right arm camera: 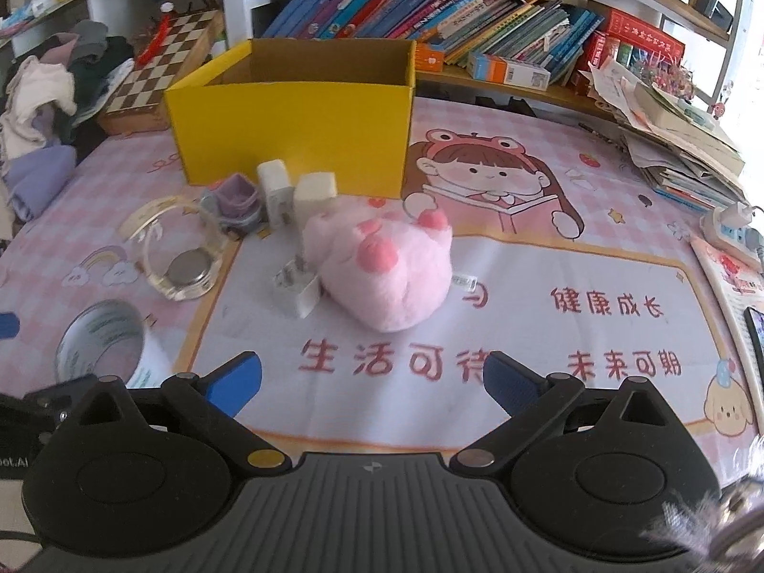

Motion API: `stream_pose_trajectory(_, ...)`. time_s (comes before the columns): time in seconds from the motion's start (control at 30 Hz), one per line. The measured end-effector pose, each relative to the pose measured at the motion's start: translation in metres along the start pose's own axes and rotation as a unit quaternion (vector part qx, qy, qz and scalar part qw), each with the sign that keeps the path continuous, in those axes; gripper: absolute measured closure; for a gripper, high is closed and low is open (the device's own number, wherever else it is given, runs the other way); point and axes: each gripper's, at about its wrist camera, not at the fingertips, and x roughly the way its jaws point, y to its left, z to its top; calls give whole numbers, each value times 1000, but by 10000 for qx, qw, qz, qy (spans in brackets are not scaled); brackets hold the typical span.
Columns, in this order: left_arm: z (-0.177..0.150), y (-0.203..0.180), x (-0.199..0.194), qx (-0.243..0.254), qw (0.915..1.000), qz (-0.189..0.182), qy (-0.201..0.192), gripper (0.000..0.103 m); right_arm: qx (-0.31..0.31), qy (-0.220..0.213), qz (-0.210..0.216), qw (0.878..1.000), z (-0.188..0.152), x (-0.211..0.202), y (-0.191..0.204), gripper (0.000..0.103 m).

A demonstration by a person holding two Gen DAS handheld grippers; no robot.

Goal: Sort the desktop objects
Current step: 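Lower the right tool onto the pink plush paw while the left tool closes on the tape roll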

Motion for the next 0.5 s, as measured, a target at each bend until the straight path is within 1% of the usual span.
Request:
stream_pose_trajectory(0.17,5,2,15,-60,9999,-19,121,0,16,67,-18,10000,14,16,-6,9)
stream_pose_trajectory(0.4,10,7,31,-140,9995,22,293,1,45,258,22,9997,32,43,-11,10)
stream_pose_trajectory(0.5,12,9,36,-184,9993,33,338,3,95,382,30,9992,37,55,-14,13)
